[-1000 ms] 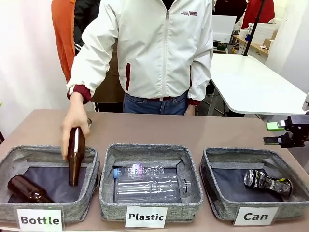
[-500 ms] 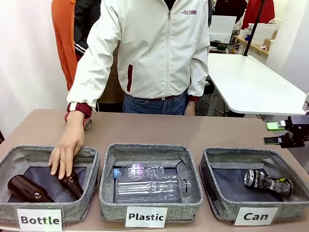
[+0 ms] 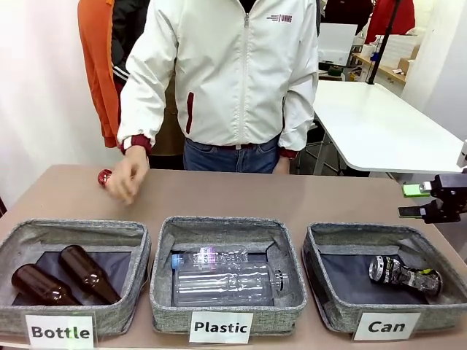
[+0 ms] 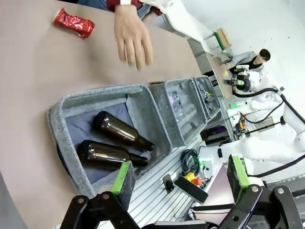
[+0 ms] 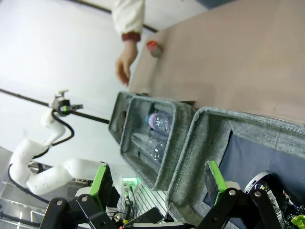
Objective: Sort the can waste into the basket.
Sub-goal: Pick up the can waste from the table and place it in the right Fabric basket.
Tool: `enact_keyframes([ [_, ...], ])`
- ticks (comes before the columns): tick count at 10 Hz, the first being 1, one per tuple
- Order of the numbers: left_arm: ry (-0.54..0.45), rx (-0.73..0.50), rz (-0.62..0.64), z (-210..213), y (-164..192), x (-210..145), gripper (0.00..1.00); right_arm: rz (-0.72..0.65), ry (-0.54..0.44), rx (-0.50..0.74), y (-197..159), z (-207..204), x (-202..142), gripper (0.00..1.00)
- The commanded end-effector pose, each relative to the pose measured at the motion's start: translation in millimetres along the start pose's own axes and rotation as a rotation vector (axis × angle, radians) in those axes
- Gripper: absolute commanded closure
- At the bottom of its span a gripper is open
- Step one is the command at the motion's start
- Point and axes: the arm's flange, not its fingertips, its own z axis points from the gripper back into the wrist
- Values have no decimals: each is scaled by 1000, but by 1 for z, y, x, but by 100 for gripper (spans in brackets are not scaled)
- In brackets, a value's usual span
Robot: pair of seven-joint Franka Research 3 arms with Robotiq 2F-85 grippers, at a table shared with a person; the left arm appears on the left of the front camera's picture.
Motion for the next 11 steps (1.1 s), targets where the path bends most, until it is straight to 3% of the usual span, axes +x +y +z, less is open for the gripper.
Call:
enact_keyframes([
  [1, 1, 88, -40, -22, -9, 10, 0, 23, 4, 8, 0, 2, 0, 0],
  [4, 142, 307, -112, -102, -33, 67, 0, 23, 4, 8, 0, 2, 0, 0],
  [6, 133, 492, -137, -160, -33, 103, 0, 23, 4, 8, 0, 2, 0, 0],
  [9, 237, 678, -227, -244, -24, 146, 0, 23, 4, 8, 0, 2, 0, 0],
  [11, 303, 734, -103, -286, -8, 191, 0, 23, 4, 8, 0, 2, 0, 0],
])
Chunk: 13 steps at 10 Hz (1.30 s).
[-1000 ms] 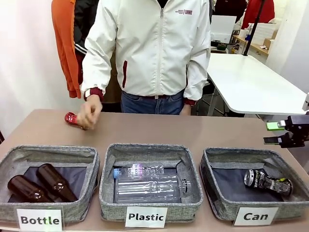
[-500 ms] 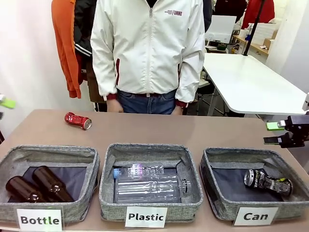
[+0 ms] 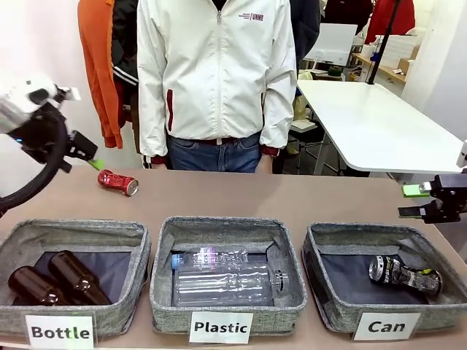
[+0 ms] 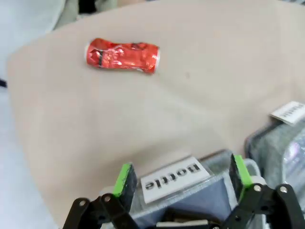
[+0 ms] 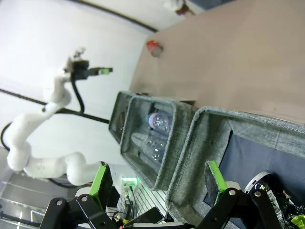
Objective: Sort the can waste into the basket.
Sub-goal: Pick up the can waste from the table and place it in the right Fabric basket.
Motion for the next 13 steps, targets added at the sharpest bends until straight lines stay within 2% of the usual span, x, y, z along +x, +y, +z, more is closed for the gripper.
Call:
enact_keyframes([
  [1, 109, 8, 75, -10, 7, 54, 0, 23, 3, 7, 0, 2, 0, 0],
  [3, 174, 30, 11, -38, 10, 83, 0, 23, 3, 7, 0, 2, 0, 0],
  [5, 158, 88, -34, -50, 14, 94, 0, 23, 3, 7, 0, 2, 0, 0],
  [6, 85, 102, -57, -49, 14, 96, 0, 23, 3, 7, 0, 2, 0, 0],
  [7, 165, 49, -13, -54, 15, 87, 0, 23, 3, 7, 0, 2, 0, 0],
  [13, 169, 59, -27, -57, 16, 90, 0, 23, 3, 7, 0, 2, 0, 0],
])
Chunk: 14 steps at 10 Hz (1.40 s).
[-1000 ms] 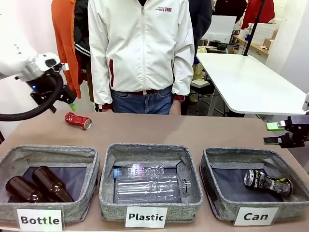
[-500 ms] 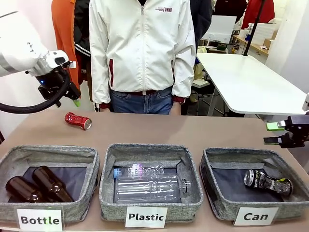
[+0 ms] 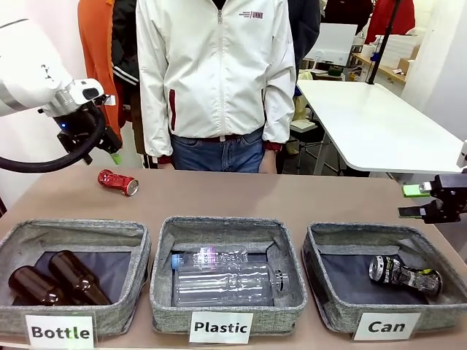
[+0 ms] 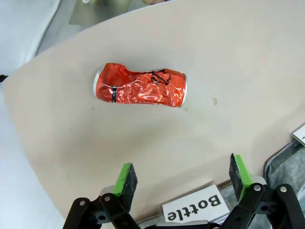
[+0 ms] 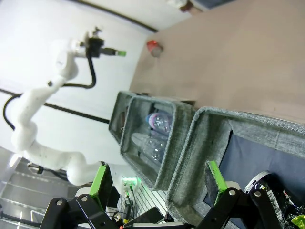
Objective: Sort the can waste into the basket.
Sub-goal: Pick up the can waste from the table and place it in the right Fabric basket.
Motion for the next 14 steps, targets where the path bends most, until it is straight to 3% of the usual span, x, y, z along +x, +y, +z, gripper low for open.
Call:
enact_keyframes([
  [1, 1, 5, -86, 1, 11, 20, 0, 23, 3, 7, 0, 2, 0, 0],
  [2, 35, -27, -335, -1, 13, 31, 0, 23, 3, 7, 0, 2, 0, 0],
  [3, 37, 42, -568, -5, 15, 42, 0, 23, 3, 7, 0, 2, 0, 0],
  [5, 216, 24, -1063, -20, 14, 48, 0, 23, 3, 7, 0, 2, 0, 0],
  [7, 175, 44, -1370, -26, 18, 50, 0, 23, 3, 7, 0, 2, 0, 0],
  [8, 168, 127, -1493, -32, 16, 51, 0, 23, 3, 7, 0, 2, 0, 0],
  [10, 188, 30, -1688, -33, 10, 53, 0, 23, 3, 7, 0, 2, 0, 0],
  [11, 180, 8, -1725, -30, 9, 57, 0, 23, 3, 7, 0, 2, 0, 0],
  [12, 93, -28, -1731, -24, 7, 60, 0, 23, 3, 7, 0, 2, 0, 0],
  [13, 37, -50, -1608, -19, 4, 68, 0, 23, 3, 7, 0, 2, 0, 0],
  [14, 188, 45, -1701, -32, -2, 62, 0, 23, 3, 7, 0, 2, 0, 0],
])
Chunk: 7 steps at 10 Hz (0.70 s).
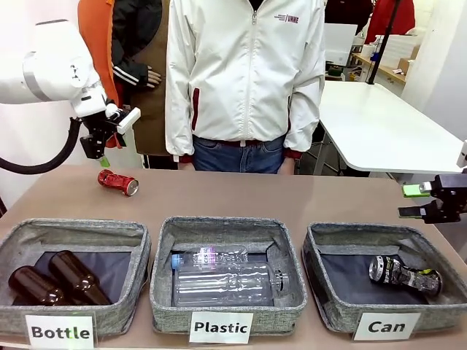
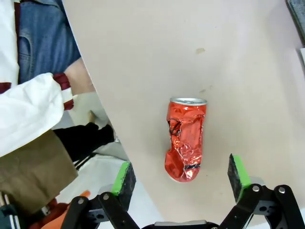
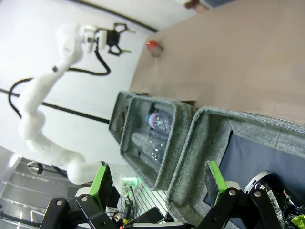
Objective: Sort the can waste into the basket.
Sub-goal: Pick up the can waste from the table and place it in the right Fabric basket.
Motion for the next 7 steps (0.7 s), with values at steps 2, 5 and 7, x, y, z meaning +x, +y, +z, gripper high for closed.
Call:
enact_keyframes([
  [2, 62, -32, -11, -5, -3, 1, 0, 23, 3, 6, 0, 2, 0, 0],
  [5, 20, -72, 9, -42, 13, -7, 0, 23, 3, 6, 0, 2, 0, 0],
  [7, 36, -139, 4, -79, 22, -14, 0, 23, 3, 6, 0, 2, 0, 0],
])
